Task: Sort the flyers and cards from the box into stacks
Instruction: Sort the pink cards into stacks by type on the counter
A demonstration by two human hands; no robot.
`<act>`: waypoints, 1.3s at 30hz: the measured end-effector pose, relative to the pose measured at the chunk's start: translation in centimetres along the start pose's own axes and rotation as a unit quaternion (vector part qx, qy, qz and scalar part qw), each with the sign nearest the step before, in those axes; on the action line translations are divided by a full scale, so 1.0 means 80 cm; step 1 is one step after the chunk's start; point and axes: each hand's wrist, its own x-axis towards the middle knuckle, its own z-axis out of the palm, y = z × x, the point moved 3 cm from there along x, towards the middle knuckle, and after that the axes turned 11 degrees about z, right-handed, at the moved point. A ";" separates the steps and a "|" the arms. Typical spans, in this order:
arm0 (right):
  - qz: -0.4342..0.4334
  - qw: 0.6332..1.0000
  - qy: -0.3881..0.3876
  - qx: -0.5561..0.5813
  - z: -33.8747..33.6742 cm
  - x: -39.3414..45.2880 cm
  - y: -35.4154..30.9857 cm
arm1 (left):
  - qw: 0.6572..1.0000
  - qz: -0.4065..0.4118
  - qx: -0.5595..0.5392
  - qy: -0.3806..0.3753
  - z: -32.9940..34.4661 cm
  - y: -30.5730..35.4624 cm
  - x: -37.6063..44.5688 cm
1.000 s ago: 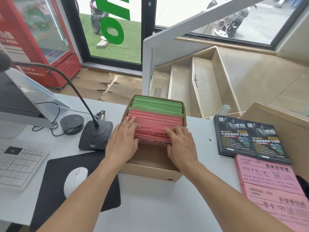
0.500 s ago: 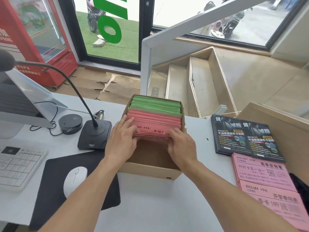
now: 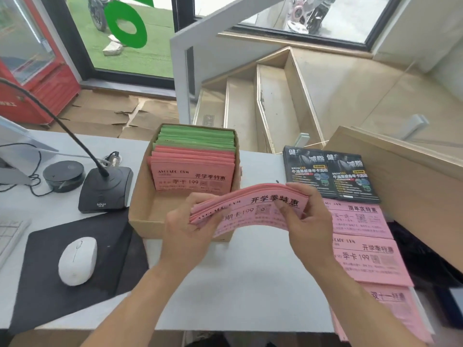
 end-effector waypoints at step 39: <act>0.205 0.968 0.098 -0.105 -0.373 -0.128 0.178 | 0.938 -0.287 0.037 -0.192 0.301 0.075 -0.234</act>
